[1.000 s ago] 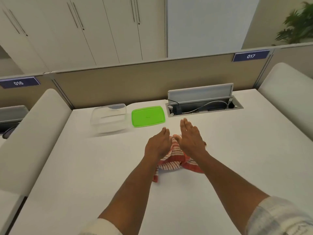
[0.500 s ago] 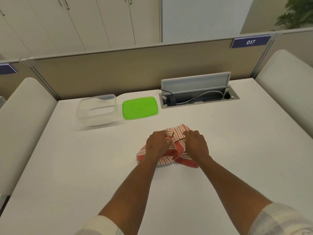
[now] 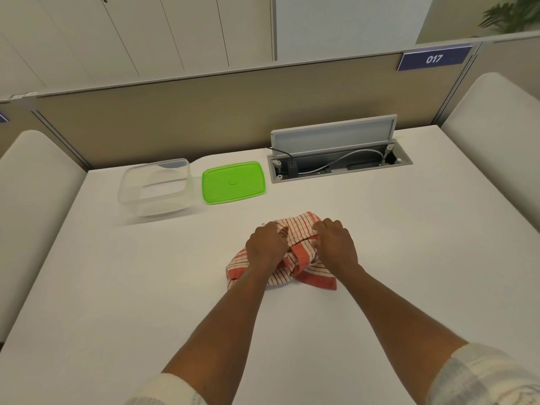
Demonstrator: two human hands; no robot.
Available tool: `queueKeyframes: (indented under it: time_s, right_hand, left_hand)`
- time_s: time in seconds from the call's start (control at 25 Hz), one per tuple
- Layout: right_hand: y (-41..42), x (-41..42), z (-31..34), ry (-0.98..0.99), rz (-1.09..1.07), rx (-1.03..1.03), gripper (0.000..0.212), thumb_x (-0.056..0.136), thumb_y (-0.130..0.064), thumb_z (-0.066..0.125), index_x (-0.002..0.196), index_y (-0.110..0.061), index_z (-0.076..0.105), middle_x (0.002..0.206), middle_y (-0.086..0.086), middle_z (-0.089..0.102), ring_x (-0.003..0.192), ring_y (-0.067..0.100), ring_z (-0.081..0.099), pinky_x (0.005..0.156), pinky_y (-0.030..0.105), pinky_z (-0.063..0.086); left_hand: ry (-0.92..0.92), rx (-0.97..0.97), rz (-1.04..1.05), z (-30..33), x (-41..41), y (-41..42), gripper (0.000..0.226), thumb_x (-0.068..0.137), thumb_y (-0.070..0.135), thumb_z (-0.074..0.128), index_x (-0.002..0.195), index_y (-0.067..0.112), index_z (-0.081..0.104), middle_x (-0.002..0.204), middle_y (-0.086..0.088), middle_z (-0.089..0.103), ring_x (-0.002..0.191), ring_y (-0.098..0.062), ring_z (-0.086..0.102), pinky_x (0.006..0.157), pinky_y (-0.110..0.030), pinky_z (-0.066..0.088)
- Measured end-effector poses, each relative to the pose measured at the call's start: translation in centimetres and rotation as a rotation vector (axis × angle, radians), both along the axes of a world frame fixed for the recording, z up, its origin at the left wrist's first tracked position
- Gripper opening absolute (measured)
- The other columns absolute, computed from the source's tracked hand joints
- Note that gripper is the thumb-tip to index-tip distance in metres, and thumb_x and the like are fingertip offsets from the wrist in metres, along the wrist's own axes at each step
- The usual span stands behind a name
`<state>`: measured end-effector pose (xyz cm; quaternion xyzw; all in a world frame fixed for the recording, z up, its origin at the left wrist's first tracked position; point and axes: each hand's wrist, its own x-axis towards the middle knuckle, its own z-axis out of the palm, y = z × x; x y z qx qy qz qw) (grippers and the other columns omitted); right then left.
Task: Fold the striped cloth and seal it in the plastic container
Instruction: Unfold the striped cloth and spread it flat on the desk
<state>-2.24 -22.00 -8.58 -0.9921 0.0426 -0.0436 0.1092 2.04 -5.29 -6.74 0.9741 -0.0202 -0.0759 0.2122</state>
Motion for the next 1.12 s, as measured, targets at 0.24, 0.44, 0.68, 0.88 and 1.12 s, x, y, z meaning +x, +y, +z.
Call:
queueKeyframes:
  time_s: [0.24,0.44,0.68,0.88,1.12]
  right_hand:
    - [2.4,1.4,0.7,-0.060,0.123,0.229,0.049,0.075,-0.039,0.074,0.117,-0.018,0.060,0.115,0.003,0.062,0.107,0.026,0.051,0.091,0.040,0.041]
    - [4.6,2.8,2.5,-0.119,0.106,0.397,0.032,0.075,-0.030,0.064,0.105,-0.021,0.065,0.100,0.000,0.069,0.095,0.027,0.055,0.084,0.039,0.043]
    - [5.9,3.4,4.0,-0.107,0.078,0.376,0.022,0.082,-0.011,0.056,0.099,-0.016,0.069,0.093,0.003,0.071,0.090,0.030,0.057,0.078,0.040,0.046]
    - [6.1,2.6,4.3,-0.124,-0.165,0.376,0.017,0.089,-0.012,0.052,0.093,-0.020,0.067,0.088,-0.001,0.070,0.084,0.021,0.059,0.072,0.040,0.055]
    - [3.0,1.5,4.5,-0.154,-0.250,0.223,0.014,0.090,-0.029,0.061,0.095,-0.020,0.069,0.088,0.000,0.073,0.080,0.021,0.063,0.077,0.041,0.054]
  left_hand:
    - [-0.036,-0.196,-0.122,1.2,0.9,1.7,0.027,0.090,0.027,0.055,0.114,0.024,0.066,0.113,-0.005,0.072,0.104,-0.029,0.063,0.086,-0.036,0.048]
    - [-0.085,-0.228,-0.280,4.3,1.1,2.6,0.019,0.085,0.032,0.057,0.095,0.031,0.073,0.094,0.008,0.075,0.089,-0.017,0.065,0.077,-0.033,0.050]
    - [-0.138,-0.209,-0.369,7.3,1.9,4.4,0.020,0.087,0.030,0.065,0.103,0.026,0.076,0.106,0.005,0.075,0.094,-0.016,0.066,0.082,-0.035,0.052]
    - [-0.248,-0.209,-0.370,9.4,1.5,5.6,0.020,0.088,0.034,0.066,0.103,0.026,0.076,0.106,0.005,0.075,0.092,-0.017,0.067,0.077,-0.032,0.054]
    - [-0.427,-0.115,-0.283,11.2,1.8,8.9,0.020,0.088,0.037,0.063,0.105,0.033,0.074,0.100,0.004,0.076,0.089,-0.020,0.068,0.072,-0.029,0.050]
